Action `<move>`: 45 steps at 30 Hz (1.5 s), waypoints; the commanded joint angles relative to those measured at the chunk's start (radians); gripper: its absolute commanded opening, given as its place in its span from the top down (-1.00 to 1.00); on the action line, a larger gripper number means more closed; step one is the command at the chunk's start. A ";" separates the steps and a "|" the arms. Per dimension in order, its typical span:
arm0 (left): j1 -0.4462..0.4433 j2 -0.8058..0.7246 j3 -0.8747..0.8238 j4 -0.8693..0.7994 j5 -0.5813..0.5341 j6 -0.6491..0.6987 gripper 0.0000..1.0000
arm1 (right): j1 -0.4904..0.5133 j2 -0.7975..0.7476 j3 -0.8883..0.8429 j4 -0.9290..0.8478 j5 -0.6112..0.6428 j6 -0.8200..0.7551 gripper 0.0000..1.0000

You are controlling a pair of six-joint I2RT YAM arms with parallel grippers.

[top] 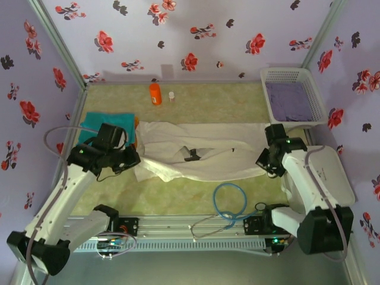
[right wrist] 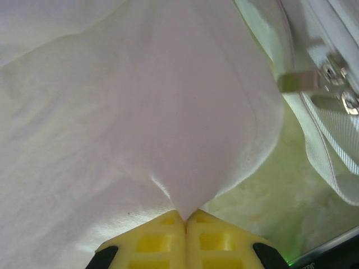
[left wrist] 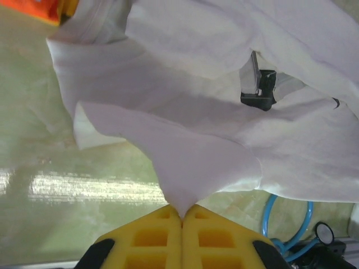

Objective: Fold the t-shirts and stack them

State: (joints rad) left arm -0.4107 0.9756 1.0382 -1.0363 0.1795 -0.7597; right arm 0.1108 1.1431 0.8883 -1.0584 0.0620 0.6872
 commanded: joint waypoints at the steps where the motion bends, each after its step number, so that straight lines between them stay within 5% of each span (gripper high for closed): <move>1: 0.028 0.069 0.062 -0.002 -0.034 0.104 1.00 | -0.007 0.105 0.066 0.016 0.042 -0.100 1.00; 18: 0.135 0.402 0.126 0.179 -0.026 0.245 1.00 | -0.050 0.590 0.331 0.086 -0.012 -0.236 0.91; 25: 0.136 0.455 0.110 0.239 -0.002 0.241 1.00 | -0.062 0.581 0.371 0.130 0.050 -0.210 -0.23; 36: 0.144 0.477 0.108 0.254 0.017 0.234 1.00 | -0.032 0.251 0.047 0.235 -0.071 -0.092 -0.51; 41: 0.143 0.479 0.097 0.263 0.026 0.224 1.00 | -0.002 0.177 -0.087 0.395 -0.147 0.035 -0.98; 45: 0.144 0.469 0.093 0.263 0.028 0.223 1.00 | 0.042 0.149 -0.131 0.526 -0.176 0.148 -0.99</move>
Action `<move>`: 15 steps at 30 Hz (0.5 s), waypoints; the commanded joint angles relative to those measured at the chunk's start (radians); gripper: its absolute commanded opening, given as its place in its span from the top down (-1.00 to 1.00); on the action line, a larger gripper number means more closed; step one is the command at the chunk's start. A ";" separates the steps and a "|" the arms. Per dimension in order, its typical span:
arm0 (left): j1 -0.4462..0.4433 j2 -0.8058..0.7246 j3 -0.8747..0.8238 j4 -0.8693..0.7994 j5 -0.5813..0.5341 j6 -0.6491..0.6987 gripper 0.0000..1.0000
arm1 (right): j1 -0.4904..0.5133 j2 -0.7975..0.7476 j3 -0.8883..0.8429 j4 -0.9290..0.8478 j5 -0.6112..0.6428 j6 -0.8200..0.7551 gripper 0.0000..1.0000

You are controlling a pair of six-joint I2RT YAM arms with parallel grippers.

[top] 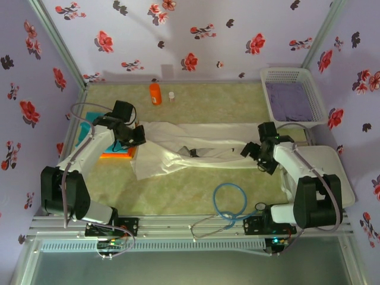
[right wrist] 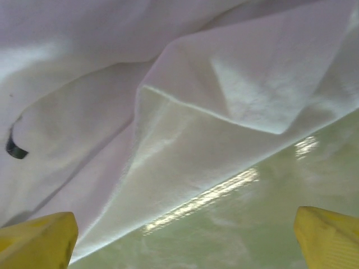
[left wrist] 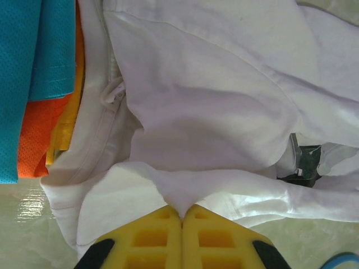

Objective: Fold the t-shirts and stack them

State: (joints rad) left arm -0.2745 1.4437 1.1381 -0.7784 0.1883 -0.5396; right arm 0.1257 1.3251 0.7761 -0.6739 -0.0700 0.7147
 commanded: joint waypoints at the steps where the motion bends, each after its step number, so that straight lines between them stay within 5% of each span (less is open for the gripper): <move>1: 0.008 -0.001 -0.009 0.007 0.019 0.003 1.00 | 0.040 -0.037 -0.020 0.163 -0.044 0.138 -0.99; 15: 0.019 0.010 0.013 0.005 0.020 -0.022 1.00 | 0.037 0.240 0.154 0.293 -0.078 0.152 -0.98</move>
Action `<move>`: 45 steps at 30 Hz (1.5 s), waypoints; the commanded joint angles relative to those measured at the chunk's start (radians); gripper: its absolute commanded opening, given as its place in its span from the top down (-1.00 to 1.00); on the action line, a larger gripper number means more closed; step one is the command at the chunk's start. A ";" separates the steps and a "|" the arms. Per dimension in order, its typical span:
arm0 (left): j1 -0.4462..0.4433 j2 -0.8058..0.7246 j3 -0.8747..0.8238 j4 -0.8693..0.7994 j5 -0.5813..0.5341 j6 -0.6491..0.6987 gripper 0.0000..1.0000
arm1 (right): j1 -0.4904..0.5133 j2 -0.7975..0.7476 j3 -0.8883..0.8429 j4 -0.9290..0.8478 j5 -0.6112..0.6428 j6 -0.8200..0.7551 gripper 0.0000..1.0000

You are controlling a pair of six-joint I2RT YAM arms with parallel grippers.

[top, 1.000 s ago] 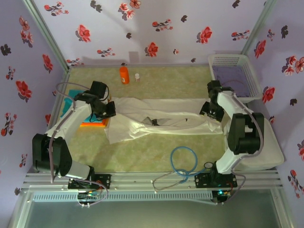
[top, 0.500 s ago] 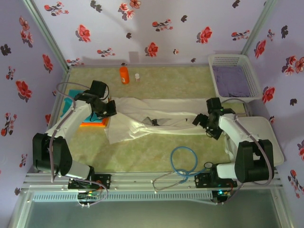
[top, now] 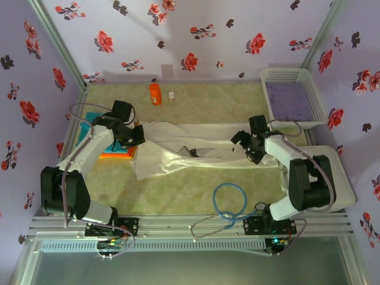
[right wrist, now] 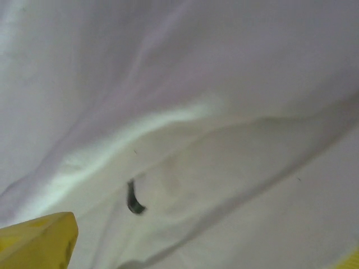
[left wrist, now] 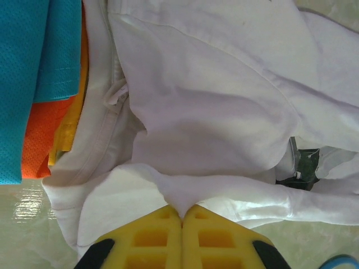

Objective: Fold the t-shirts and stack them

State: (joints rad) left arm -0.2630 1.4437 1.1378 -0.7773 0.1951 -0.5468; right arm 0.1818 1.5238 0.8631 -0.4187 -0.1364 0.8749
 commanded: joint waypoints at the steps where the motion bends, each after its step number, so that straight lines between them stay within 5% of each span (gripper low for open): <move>1: 0.008 0.010 0.012 0.004 0.015 -0.016 1.00 | -0.033 0.068 0.094 0.027 -0.012 -0.020 -0.99; 23: 0.012 0.066 0.053 0.011 0.023 -0.038 1.00 | -0.094 -0.014 0.192 -0.170 0.077 -0.244 -0.98; 45: 0.027 0.390 0.460 -0.173 -0.014 0.114 1.00 | -0.107 -0.014 0.144 -0.164 0.079 -0.258 -0.98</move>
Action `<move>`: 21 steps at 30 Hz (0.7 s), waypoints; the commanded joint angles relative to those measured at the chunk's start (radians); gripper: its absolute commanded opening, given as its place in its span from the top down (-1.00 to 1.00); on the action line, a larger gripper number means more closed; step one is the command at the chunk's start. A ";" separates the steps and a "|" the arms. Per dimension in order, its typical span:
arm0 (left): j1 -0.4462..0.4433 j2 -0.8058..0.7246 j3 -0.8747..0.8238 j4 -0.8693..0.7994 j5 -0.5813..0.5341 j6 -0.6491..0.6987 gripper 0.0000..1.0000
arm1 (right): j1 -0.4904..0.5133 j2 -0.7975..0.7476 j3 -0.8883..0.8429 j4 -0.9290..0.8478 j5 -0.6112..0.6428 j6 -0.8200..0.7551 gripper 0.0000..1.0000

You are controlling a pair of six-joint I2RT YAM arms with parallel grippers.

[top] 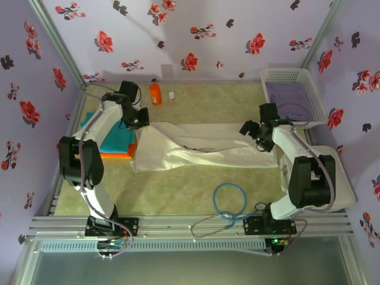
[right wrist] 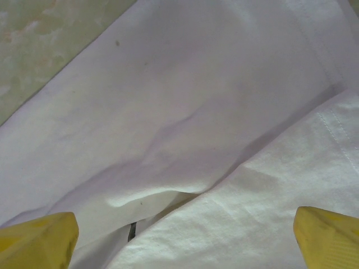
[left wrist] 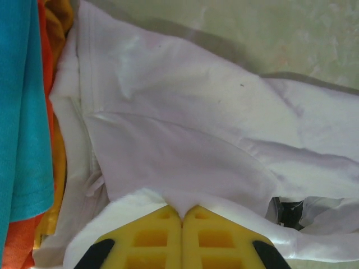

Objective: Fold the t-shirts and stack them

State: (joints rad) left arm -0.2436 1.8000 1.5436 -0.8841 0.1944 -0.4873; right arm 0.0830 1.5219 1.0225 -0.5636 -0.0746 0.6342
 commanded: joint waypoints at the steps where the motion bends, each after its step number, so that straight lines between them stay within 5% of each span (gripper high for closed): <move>1: 0.007 0.046 0.072 -0.075 -0.016 0.060 1.00 | -0.008 -0.012 -0.014 -0.019 0.017 -0.019 -0.98; 21: -0.025 0.312 0.411 -0.210 -0.041 0.128 1.00 | -0.015 0.019 -0.008 -0.027 0.009 -0.033 -0.97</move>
State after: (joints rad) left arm -0.2565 2.0754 1.9011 -1.0485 0.1768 -0.3958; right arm 0.0757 1.5280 1.0199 -0.5671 -0.0750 0.6266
